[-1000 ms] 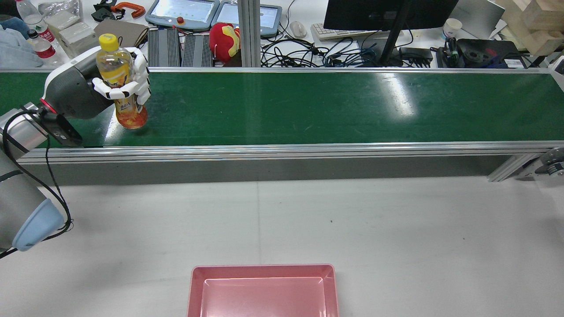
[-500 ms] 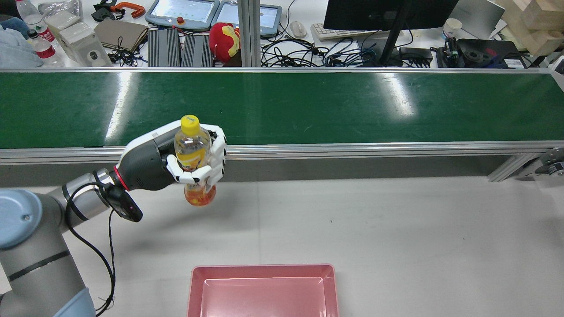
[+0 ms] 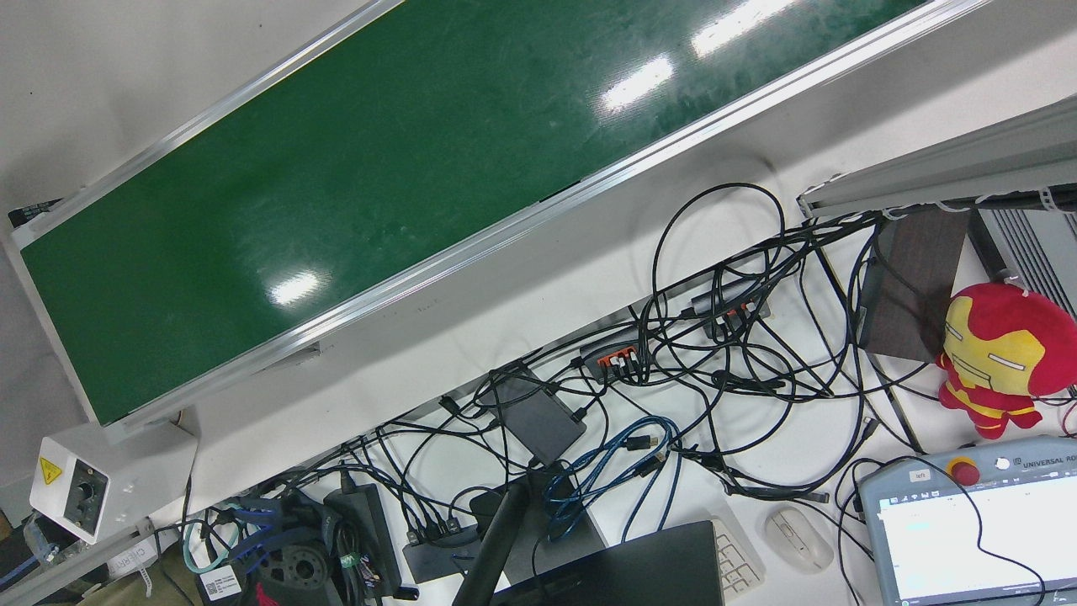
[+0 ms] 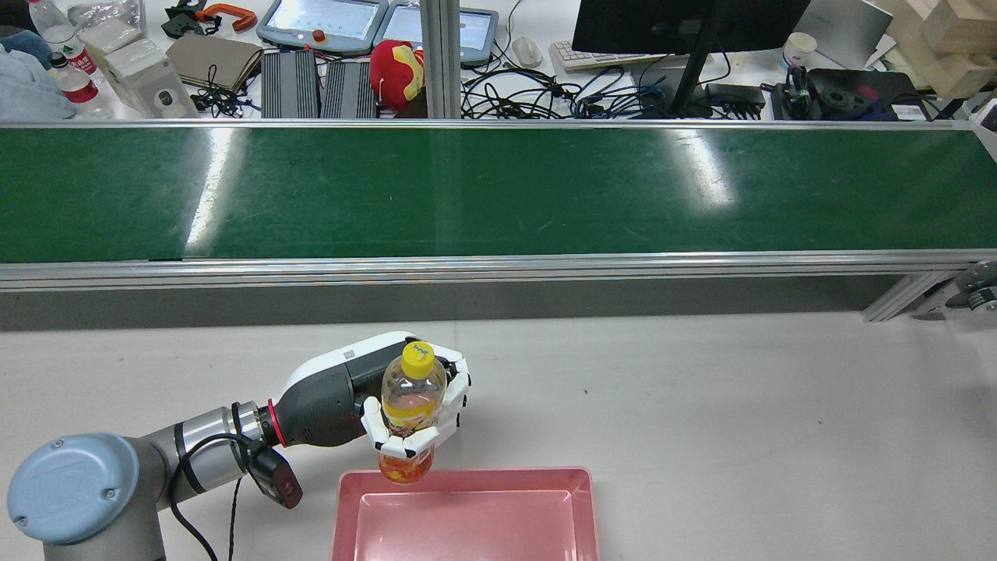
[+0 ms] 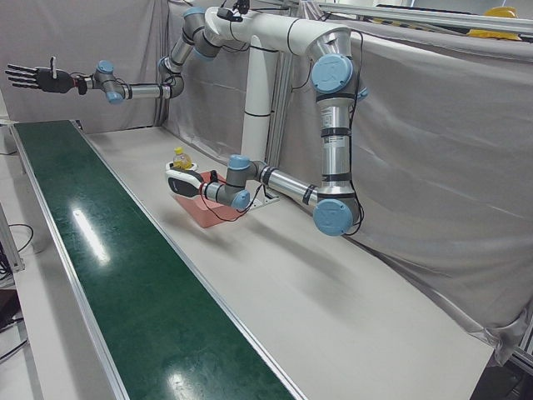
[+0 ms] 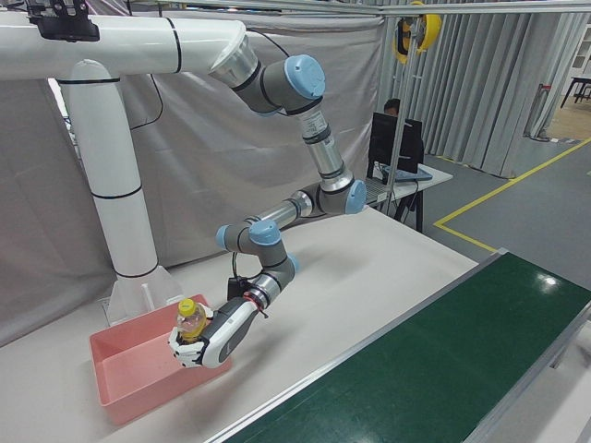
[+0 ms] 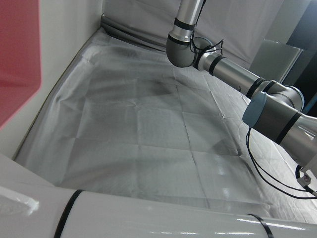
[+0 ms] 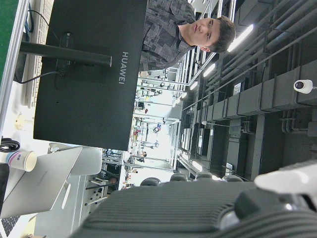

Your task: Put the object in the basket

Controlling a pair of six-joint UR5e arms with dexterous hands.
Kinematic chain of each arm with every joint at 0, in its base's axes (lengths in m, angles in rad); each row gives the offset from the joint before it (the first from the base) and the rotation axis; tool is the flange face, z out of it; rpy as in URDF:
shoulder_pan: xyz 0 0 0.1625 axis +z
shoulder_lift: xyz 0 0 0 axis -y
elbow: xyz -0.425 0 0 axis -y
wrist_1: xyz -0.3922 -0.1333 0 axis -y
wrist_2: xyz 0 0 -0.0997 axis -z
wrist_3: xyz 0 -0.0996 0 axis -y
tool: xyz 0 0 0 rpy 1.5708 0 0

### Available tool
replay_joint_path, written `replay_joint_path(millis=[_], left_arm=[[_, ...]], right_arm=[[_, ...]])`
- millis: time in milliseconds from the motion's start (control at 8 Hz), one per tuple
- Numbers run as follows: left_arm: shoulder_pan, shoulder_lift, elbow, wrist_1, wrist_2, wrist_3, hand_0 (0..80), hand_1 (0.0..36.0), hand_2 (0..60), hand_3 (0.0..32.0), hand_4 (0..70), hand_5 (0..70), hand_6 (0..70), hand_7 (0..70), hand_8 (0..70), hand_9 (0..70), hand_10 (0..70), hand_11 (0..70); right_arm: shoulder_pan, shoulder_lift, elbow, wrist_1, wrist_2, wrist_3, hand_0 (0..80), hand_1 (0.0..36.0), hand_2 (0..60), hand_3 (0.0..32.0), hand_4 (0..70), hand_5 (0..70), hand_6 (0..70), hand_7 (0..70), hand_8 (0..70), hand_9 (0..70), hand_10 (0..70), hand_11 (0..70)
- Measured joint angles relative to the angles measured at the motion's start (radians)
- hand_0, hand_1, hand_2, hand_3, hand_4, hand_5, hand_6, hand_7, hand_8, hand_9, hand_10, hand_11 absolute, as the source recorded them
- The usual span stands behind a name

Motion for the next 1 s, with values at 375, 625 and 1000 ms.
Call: replay_joint_path(millis=[375, 625, 1000], left_arm=[[0.070, 0.025, -0.069, 0.074, 0.004, 0.055, 52.5, 36.0, 60.0, 0.0, 26.3, 70.0, 14.4, 26.1, 34.8, 45.4, 25.7, 39.9], [0.125, 0.095, -0.090, 0.079, 0.003, 0.079, 53.5, 32.3, 60.0, 1.4, 7.9, 42.5, 0.6, 4.5, 20.8, 26.4, 15.3, 25.0], [0.139, 0.137, -0.121, 0.043, 0.002, 0.084, 80.0, 3.1, 0.0, 10.2, 3.4, 17.6, 0.0, 0.0, 7.4, 8.2, 7.4, 13.1]], right_arm=[[0.000, 0.000, 0.000, 0.000, 0.000, 0.000, 0.0, 0.0, 0.0, 0.0, 0.0, 0.0, 0.0, 0.0, 0.0, 0.0, 0.0, 0.0], [0.000, 0.000, 0.000, 0.000, 0.000, 0.000, 0.0, 0.0, 0.0, 0.0, 0.0, 0.0, 0.0, 0.0, 0.0, 0.0, 0.0, 0.0], [0.000, 0.000, 0.000, 0.000, 0.000, 0.001, 0.0, 0.0, 0.0, 0.0, 0.0, 0.0, 0.0, 0.0, 0.0, 0.0, 0.0, 0.0]])
